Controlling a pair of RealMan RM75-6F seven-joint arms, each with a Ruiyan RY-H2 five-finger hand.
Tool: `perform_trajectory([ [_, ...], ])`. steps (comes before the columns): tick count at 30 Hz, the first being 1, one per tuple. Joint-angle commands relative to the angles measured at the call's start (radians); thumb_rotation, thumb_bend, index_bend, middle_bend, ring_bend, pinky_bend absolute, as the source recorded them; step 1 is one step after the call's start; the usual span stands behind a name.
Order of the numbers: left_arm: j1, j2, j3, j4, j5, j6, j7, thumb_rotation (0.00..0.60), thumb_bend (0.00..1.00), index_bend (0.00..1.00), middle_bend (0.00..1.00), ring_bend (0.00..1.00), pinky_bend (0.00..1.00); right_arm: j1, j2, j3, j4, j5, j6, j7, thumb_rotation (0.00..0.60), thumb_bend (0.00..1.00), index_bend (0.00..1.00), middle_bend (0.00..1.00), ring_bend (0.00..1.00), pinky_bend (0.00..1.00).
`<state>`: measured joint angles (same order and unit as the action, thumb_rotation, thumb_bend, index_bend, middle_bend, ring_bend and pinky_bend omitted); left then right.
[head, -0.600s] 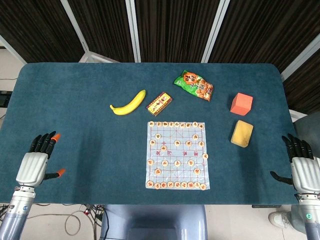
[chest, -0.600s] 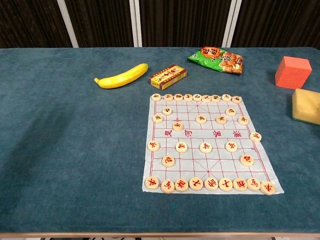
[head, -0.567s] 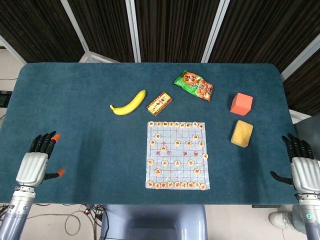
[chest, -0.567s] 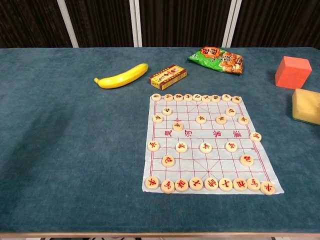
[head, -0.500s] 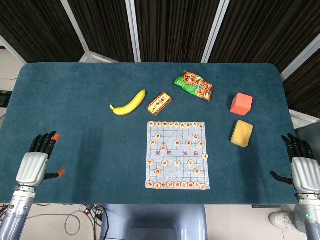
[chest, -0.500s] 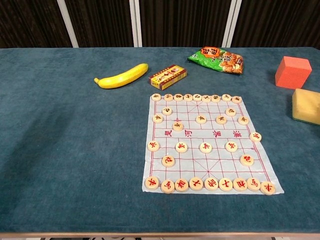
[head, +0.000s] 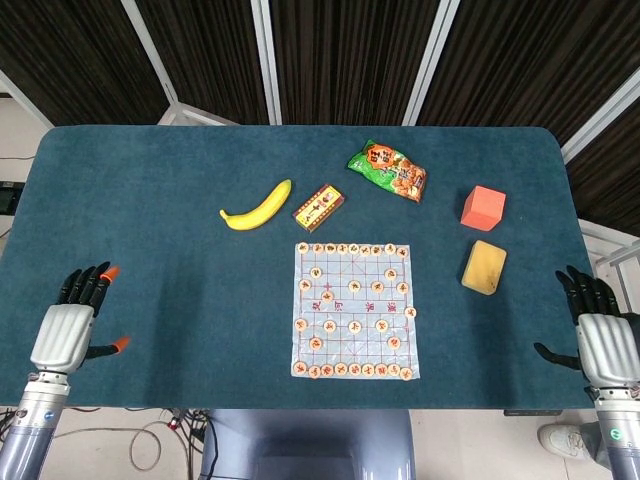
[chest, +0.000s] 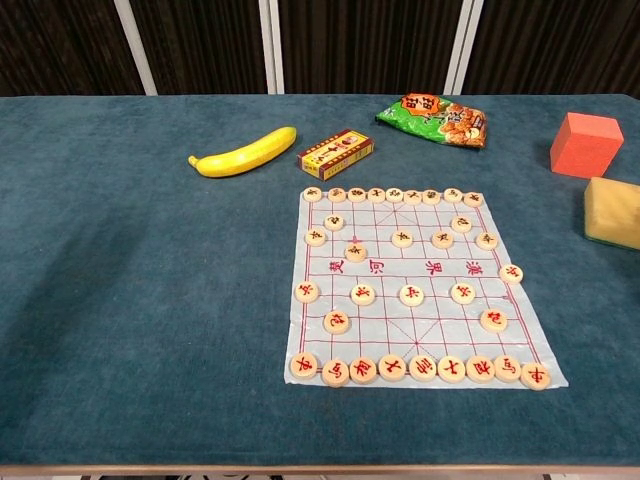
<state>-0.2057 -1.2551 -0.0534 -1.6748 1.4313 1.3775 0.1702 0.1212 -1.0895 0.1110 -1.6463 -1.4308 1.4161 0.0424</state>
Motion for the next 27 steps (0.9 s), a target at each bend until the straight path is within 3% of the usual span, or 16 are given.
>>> perform_trajectory([
  [1,0.0,0.001,0.0,0.0,0.0,0.0,-0.002,0.6,0.0,0.0,0.0,0.0,0.0,0.014,0.015,0.004,-0.025,0.005,-0.025,0.002,0.6,0.13,0.0,0.0,0.0,0.0],
  [6,0.0,0.003,-0.002,-0.001,-0.002,0.0,-0.009,0.6,0.0,0.0,0.0,0.0,0.0,0.067,0.04,0.035,-0.078,0.027,-0.088,-0.013,0.6,0.13,0.0,0.03,0.04,0.03],
  [9,-0.002,0.004,-0.002,-0.001,-0.001,-0.003,-0.011,0.6,0.0,0.0,0.0,0.0,0.0,0.117,0.065,0.072,-0.129,0.049,-0.134,-0.046,0.6,0.13,0.0,0.15,0.17,0.17],
  [14,-0.004,0.004,-0.001,-0.002,-0.001,-0.007,-0.013,0.6,0.0,0.0,0.0,0.0,0.0,0.206,0.087,0.131,-0.203,0.107,-0.216,-0.124,0.6,0.13,0.11,0.58,0.64,0.58],
  [17,-0.005,0.003,-0.002,-0.002,-0.001,-0.009,-0.016,0.6,0.0,0.0,0.0,0.0,0.0,0.261,0.089,0.159,-0.25,0.169,-0.277,-0.172,0.6,0.13,0.21,0.81,0.86,0.75],
  [22,-0.006,0.004,-0.004,-0.007,-0.009,-0.014,-0.024,0.6,0.0,0.0,0.0,0.0,0.0,0.369,0.063,0.167,-0.3,0.288,-0.396,-0.304,0.6,0.13,0.33,0.99,0.99,0.84],
  [27,-0.007,0.004,-0.009,-0.007,-0.012,-0.012,-0.034,0.6,0.0,0.0,0.0,0.0,0.0,0.451,-0.023,0.146,-0.314,0.422,-0.435,-0.441,0.6,0.13,0.36,1.0,1.0,0.86],
])
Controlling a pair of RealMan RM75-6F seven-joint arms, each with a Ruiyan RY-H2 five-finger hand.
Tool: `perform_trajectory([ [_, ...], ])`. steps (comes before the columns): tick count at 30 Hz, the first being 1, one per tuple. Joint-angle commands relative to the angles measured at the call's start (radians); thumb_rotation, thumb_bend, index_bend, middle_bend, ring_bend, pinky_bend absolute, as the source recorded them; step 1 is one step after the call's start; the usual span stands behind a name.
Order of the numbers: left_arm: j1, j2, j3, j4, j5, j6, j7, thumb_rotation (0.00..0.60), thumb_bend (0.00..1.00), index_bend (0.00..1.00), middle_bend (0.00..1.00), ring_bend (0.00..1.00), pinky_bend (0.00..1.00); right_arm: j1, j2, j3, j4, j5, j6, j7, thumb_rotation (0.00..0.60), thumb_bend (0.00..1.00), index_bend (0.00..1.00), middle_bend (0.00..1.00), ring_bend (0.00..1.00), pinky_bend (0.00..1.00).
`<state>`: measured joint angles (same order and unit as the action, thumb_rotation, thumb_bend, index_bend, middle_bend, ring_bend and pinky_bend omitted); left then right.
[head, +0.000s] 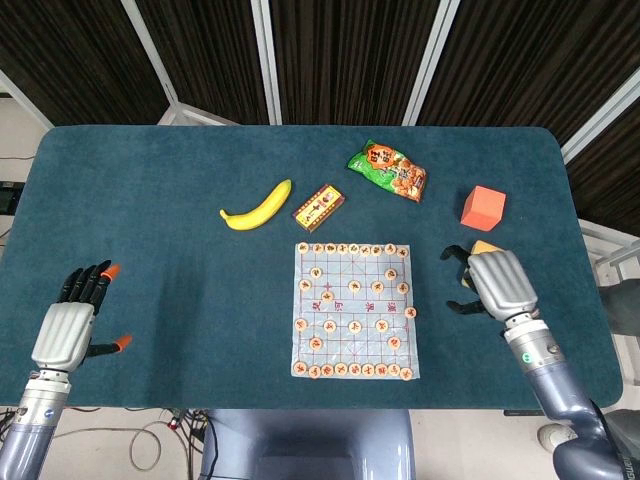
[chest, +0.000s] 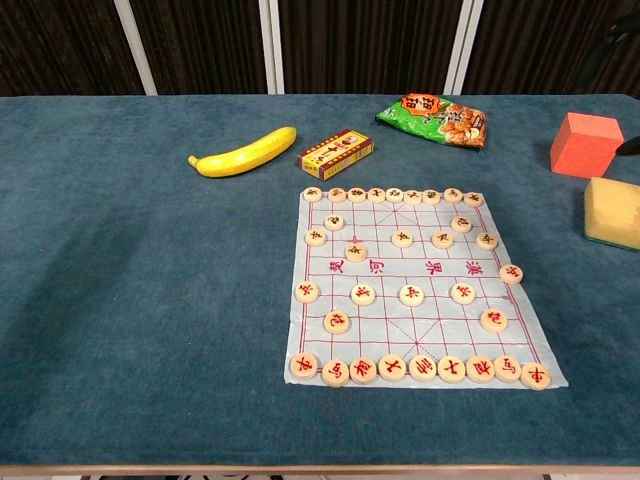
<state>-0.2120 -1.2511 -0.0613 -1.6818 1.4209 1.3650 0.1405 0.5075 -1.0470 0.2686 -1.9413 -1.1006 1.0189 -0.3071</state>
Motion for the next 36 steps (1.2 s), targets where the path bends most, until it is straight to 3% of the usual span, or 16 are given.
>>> perform_trajectory([
  [1,0.0,0.001,-0.002,0.0,-0.002,0.0,-0.008,0.6,0.0,0.0,0.0,0.0,0.0,0.077,-0.083,-0.017,-0.017,0.114,-0.041,-0.112,0.6,0.13,0.36,1.0,1.0,0.86],
  [7,-0.001,0.004,-0.005,0.003,-0.003,-0.002,-0.029,0.6,0.0,0.0,0.0,0.0,0.0,0.163,-0.242,-0.05,0.013,0.269,-0.003,-0.257,0.6,0.13,0.39,1.0,1.0,0.88],
  [16,-0.004,0.008,-0.005,-0.001,-0.005,-0.009,-0.048,0.6,0.0,0.0,0.0,0.0,0.0,0.219,-0.395,-0.082,0.066,0.343,0.066,-0.345,0.6,0.13,0.42,1.0,1.0,0.9],
  [36,-0.005,0.008,-0.007,-0.007,-0.008,-0.011,-0.066,0.6,0.0,0.0,0.0,0.0,0.0,0.215,-0.518,-0.124,0.179,0.378,0.111,-0.315,0.6,0.29,0.49,1.0,1.0,0.96],
])
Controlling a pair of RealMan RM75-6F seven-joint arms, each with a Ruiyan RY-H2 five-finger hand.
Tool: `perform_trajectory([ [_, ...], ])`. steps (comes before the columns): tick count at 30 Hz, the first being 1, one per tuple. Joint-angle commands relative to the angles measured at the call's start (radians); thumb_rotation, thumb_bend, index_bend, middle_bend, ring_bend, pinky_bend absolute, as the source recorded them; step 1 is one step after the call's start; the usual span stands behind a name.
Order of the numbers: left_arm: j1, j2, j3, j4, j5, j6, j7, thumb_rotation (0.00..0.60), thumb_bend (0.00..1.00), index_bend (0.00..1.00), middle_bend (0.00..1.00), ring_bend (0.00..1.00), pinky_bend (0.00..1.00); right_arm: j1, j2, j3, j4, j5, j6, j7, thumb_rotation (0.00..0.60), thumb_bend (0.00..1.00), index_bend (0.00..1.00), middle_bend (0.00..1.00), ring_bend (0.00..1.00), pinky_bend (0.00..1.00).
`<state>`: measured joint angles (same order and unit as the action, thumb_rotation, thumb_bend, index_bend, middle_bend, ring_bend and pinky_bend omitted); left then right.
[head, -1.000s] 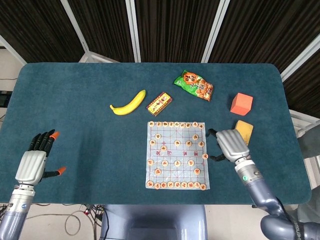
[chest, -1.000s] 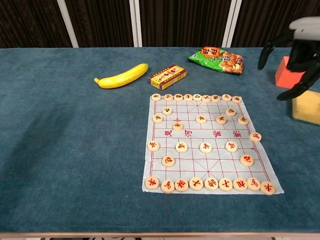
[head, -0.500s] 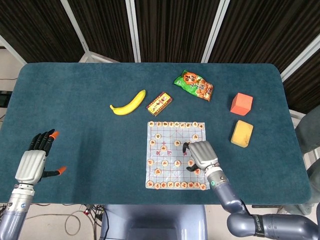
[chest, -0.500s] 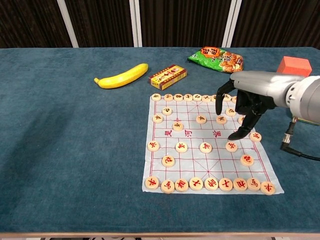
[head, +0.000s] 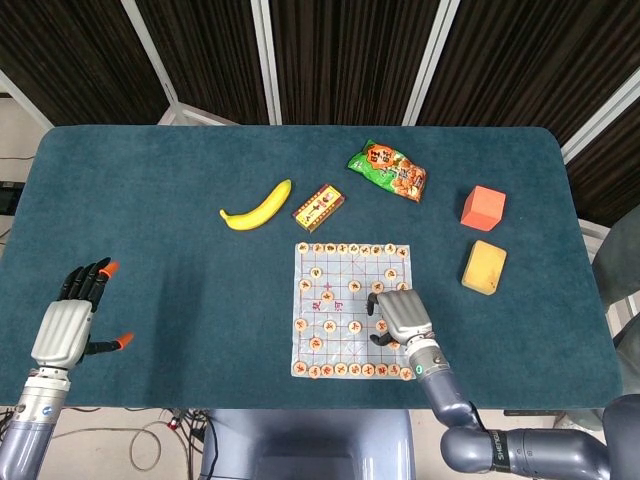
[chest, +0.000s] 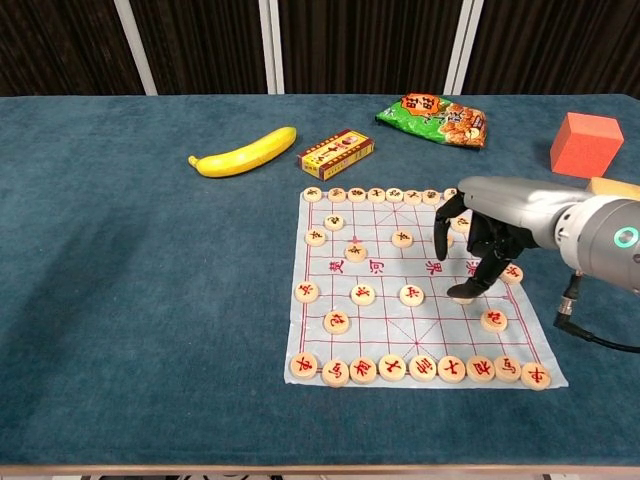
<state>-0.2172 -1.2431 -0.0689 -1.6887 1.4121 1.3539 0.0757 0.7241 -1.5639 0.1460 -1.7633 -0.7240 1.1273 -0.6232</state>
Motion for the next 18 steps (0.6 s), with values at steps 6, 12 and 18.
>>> perform_trajectory([
  [6,0.0,0.001,0.002,-0.003,0.004,0.001,-0.005,0.6,0.0,0.0,0.0,0.0,0.0,-0.006,0.001,-0.008,0.006,0.018,0.007,-0.003,0.6,0.35,0.49,1.0,1.0,0.97],
  [12,-0.001,0.0,0.002,-0.002,0.006,0.0,-0.006,0.6,0.0,0.0,0.0,0.0,0.0,-0.006,0.003,-0.006,0.002,0.054,0.012,-0.013,0.6,0.35,0.49,1.0,1.0,0.98],
  [18,-0.002,0.0,0.003,-0.004,0.006,-0.001,-0.006,0.6,0.0,0.0,0.0,0.0,0.0,0.003,-0.003,-0.007,0.013,0.079,0.025,-0.046,0.6,0.35,0.49,1.0,1.0,1.0],
])
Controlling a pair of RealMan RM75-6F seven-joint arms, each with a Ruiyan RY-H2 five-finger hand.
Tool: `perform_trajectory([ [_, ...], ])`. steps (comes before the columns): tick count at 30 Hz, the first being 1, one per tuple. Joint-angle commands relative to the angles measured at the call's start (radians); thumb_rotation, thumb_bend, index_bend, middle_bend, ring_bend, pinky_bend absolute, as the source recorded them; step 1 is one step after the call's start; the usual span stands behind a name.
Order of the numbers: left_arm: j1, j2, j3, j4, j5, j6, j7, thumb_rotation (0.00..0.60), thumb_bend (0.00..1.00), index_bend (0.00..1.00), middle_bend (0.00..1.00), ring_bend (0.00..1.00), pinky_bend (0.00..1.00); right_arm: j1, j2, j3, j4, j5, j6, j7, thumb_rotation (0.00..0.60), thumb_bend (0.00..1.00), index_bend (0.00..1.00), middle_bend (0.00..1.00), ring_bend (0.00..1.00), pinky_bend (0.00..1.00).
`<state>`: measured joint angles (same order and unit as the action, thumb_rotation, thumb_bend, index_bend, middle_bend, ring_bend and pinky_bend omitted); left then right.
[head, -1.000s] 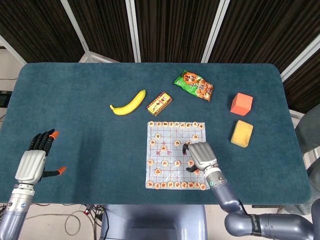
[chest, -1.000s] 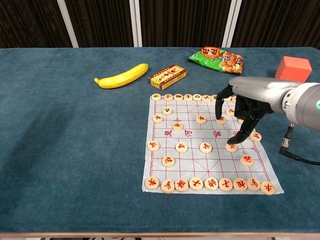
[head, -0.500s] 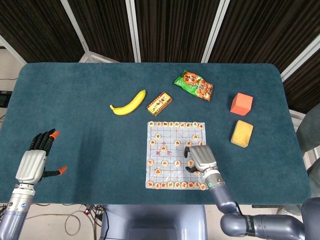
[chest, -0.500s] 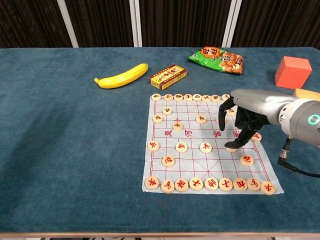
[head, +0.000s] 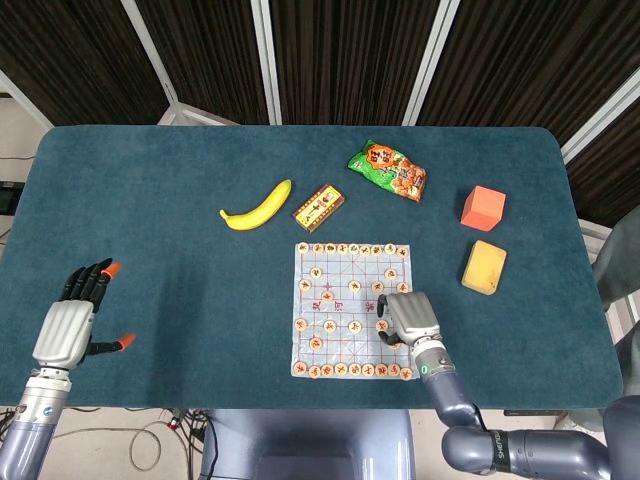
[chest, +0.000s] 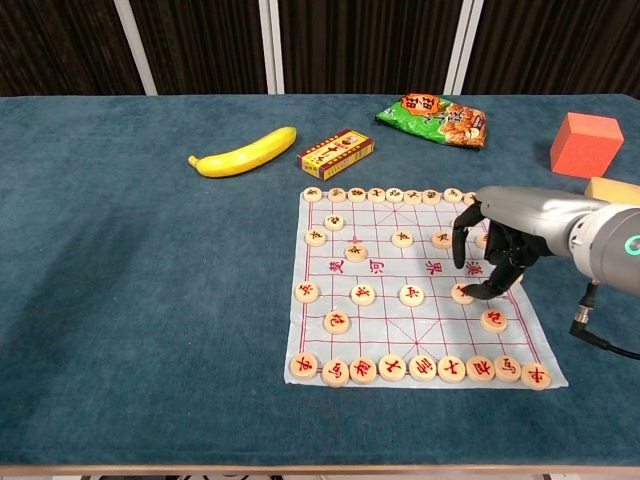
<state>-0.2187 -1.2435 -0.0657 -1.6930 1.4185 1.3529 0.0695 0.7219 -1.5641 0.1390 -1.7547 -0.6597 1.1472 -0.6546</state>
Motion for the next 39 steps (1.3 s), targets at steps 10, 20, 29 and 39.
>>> perform_trajectory([
  [10,-0.002,-0.001,-0.001,0.0,-0.004,-0.003,-0.003,0.6,0.0,0.0,0.0,0.0,0.0,0.01,-0.032,0.003,0.031,0.027,0.018,-0.025,0.6,0.35,0.49,1.0,1.0,1.0],
  [20,-0.003,-0.001,-0.001,-0.002,-0.006,-0.006,-0.005,0.6,0.0,0.0,0.0,0.0,0.0,0.009,-0.052,-0.001,0.053,0.049,0.015,-0.033,0.6,0.35,0.49,1.0,1.0,1.0],
  [29,-0.003,0.0,-0.002,-0.004,-0.009,-0.006,-0.005,0.6,0.0,0.0,0.0,0.0,0.0,0.005,-0.065,0.0,0.071,0.043,0.014,-0.024,0.6,0.35,0.49,1.0,1.0,1.0],
  [39,-0.004,0.001,-0.003,-0.005,-0.011,-0.006,-0.007,0.6,0.0,0.0,0.0,0.0,0.0,-0.004,-0.076,-0.005,0.091,0.036,0.013,-0.02,0.6,0.35,0.49,1.0,1.0,1.0],
])
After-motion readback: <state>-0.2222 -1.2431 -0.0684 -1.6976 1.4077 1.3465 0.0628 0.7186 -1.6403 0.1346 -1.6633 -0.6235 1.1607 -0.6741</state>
